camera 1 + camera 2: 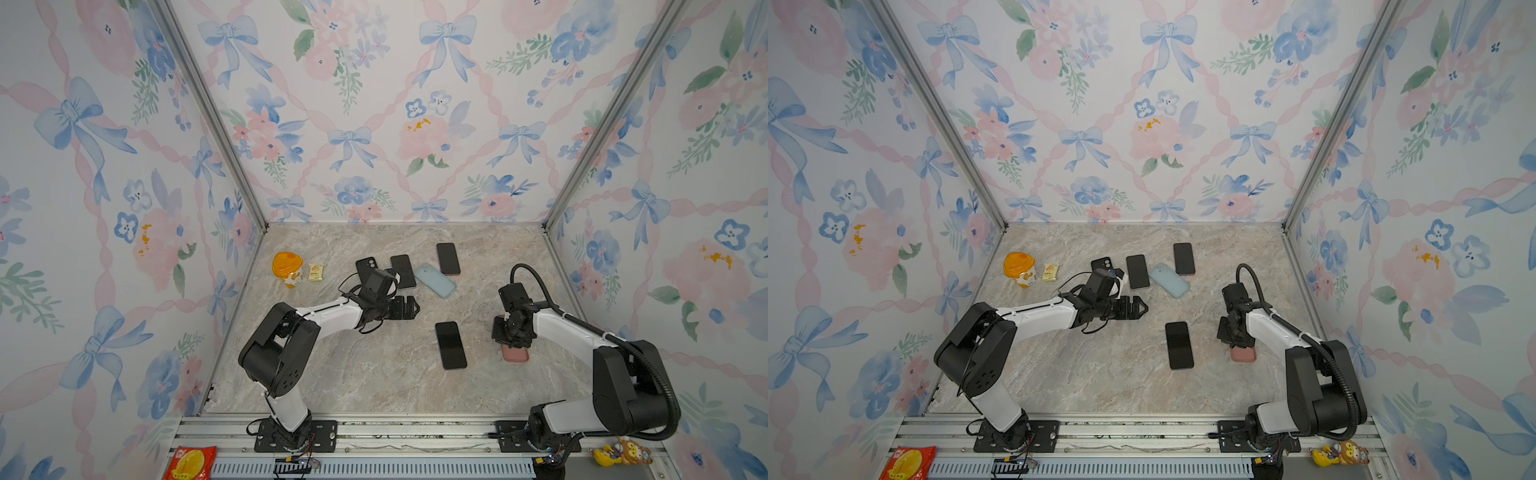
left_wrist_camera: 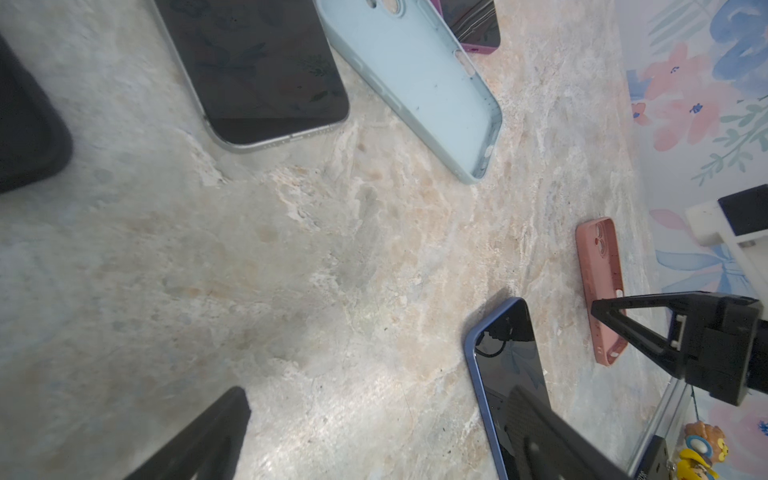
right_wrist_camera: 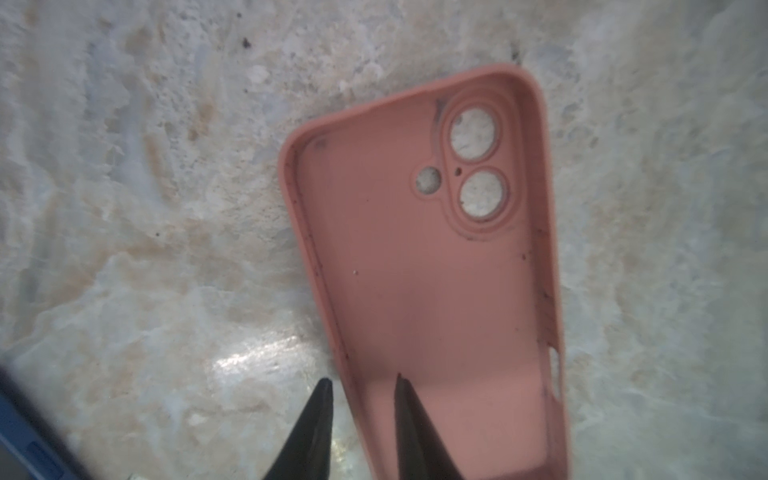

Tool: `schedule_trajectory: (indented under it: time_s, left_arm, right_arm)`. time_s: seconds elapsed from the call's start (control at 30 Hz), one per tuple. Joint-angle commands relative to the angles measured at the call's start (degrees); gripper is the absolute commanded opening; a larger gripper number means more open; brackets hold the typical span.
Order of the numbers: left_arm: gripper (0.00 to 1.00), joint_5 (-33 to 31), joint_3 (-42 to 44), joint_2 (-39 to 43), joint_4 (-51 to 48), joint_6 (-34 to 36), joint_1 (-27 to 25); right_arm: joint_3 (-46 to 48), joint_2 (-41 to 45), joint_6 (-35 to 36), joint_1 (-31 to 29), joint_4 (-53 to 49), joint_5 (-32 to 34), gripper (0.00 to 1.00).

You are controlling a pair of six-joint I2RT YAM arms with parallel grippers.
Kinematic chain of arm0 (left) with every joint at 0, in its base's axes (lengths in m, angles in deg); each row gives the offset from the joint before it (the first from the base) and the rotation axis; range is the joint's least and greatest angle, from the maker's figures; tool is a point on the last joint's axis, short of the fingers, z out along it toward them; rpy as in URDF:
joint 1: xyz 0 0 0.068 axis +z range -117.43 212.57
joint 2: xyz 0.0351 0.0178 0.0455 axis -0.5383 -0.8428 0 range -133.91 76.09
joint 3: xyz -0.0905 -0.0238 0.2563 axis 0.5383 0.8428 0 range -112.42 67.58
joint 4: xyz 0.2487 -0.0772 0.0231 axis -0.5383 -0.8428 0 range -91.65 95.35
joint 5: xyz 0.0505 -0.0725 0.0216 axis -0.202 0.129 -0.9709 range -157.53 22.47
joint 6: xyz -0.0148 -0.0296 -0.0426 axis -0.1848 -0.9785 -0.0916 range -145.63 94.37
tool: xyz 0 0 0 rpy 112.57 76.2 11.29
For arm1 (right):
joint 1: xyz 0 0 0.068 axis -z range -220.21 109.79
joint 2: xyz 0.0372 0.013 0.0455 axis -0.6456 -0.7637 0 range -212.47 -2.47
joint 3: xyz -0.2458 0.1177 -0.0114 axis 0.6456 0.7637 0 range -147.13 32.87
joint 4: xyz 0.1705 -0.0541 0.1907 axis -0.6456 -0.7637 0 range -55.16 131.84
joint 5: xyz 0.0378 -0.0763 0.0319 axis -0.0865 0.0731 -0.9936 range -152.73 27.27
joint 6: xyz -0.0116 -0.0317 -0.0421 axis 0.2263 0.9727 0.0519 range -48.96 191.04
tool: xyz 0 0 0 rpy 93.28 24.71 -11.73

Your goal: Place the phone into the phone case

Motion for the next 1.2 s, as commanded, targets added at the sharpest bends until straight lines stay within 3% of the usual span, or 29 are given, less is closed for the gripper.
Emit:
schedule_trajectory:
  time_s: [0.0,0.17,0.53,0.8,1.0,1.17]
  left_arm:
    - [0.98,0.9,0.7,1.5,-0.2,-0.6,-0.4]
    - [0.97,1.0,0.7,1.7,-0.1,-0.8,-0.4]
    - [0.98,1.4,1.7,3.0,-0.1,-1.5,-0.3]
    - [0.98,2.0,7.5,7.8,-0.2,-3.2,1.7]
    - [0.97,2.3,14.7,13.8,-0.2,-4.8,5.1]
    - [0.97,2.2,20.1,19.2,-0.3,-5.9,7.9]
  right_arm:
    - [0.9,-1.2,-0.2,0.0,1.5,-1.6,0.22]
    - [1.5,-0.8,-0.4,-0.1,2.0,-1.8,0.12]
    - [-2.6,3.6,1.1,-3.2,-4.6,0.9,0.0]
    - [-9.8,5.4,-7.6,-19.6,-8.3,1.2,0.0]
    - [-18.3,-4.7,-13.8,-34.1,-3.5,-0.7,0.0]
    - [-25.6,-15.3,-15.6,-41.5,0.7,-3.8,0.0]
